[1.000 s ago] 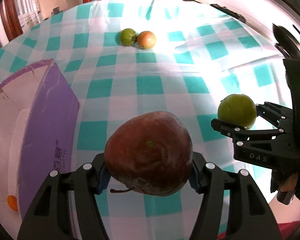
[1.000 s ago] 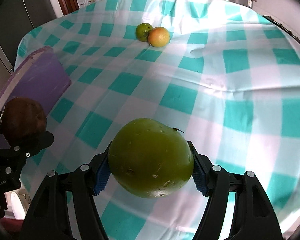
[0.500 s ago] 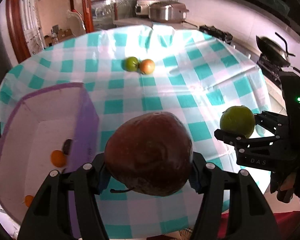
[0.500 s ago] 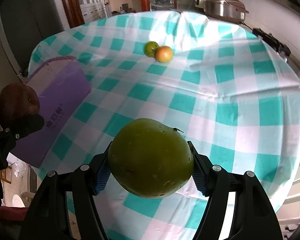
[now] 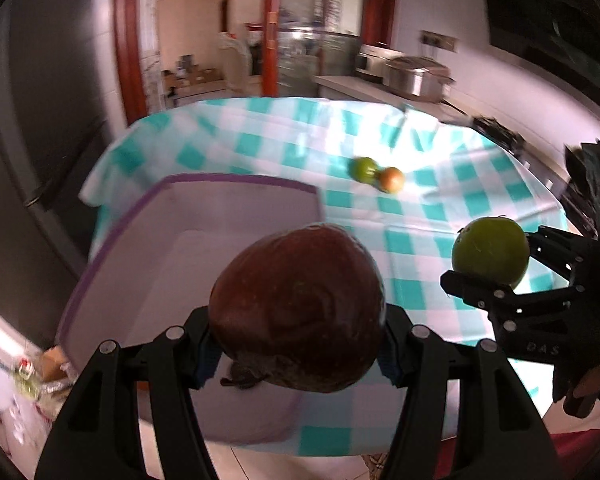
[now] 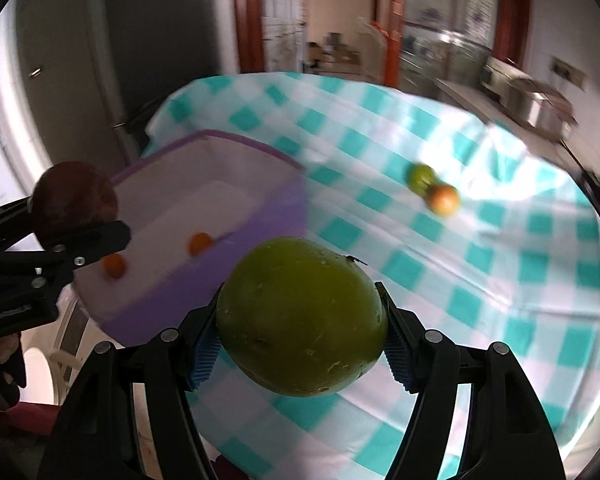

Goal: Organize fruits
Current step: 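Carry both fruits over the white box and open both tools to drop them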

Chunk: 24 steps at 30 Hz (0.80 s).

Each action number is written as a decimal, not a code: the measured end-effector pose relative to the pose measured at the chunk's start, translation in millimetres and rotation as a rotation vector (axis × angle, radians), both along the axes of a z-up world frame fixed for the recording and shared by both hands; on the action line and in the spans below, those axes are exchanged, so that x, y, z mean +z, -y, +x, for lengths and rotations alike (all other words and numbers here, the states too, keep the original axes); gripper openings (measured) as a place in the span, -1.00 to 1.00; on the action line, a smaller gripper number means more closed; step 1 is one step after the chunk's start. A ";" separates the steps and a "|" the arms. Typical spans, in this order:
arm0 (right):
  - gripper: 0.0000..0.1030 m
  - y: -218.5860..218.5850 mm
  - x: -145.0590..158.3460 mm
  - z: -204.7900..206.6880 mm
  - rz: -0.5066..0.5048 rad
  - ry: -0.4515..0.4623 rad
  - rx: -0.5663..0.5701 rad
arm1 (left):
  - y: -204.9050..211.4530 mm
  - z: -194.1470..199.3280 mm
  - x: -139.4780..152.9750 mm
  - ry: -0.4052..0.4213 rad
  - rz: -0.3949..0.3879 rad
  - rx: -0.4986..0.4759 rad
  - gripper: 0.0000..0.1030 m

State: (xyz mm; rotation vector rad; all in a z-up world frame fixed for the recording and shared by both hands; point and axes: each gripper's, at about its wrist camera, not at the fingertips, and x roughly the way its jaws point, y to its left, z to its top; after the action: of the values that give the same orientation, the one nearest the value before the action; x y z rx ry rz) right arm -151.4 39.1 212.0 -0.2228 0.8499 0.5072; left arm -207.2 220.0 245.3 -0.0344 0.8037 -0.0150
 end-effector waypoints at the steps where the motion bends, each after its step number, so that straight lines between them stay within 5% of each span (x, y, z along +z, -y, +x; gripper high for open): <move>1: 0.31 -9.1 1.8 -1.3 0.000 0.002 0.021 | -5.4 -2.5 -0.2 0.000 -0.001 0.014 0.20; 13: 0.31 -92.3 6.6 -14.3 -0.008 -0.016 0.212 | -80.2 -39.2 -21.2 -0.053 -0.055 0.227 0.20; 24: 0.31 -128.6 -18.2 52.8 -0.001 -0.121 0.251 | -114.1 -6.1 -46.2 -0.095 -0.077 0.350 0.20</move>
State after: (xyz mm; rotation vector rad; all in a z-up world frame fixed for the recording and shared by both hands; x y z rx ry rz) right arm -98.5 167.6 193.8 -0.3041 0.9454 0.7613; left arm -213.3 334.1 199.2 -0.2492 0.8833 0.2881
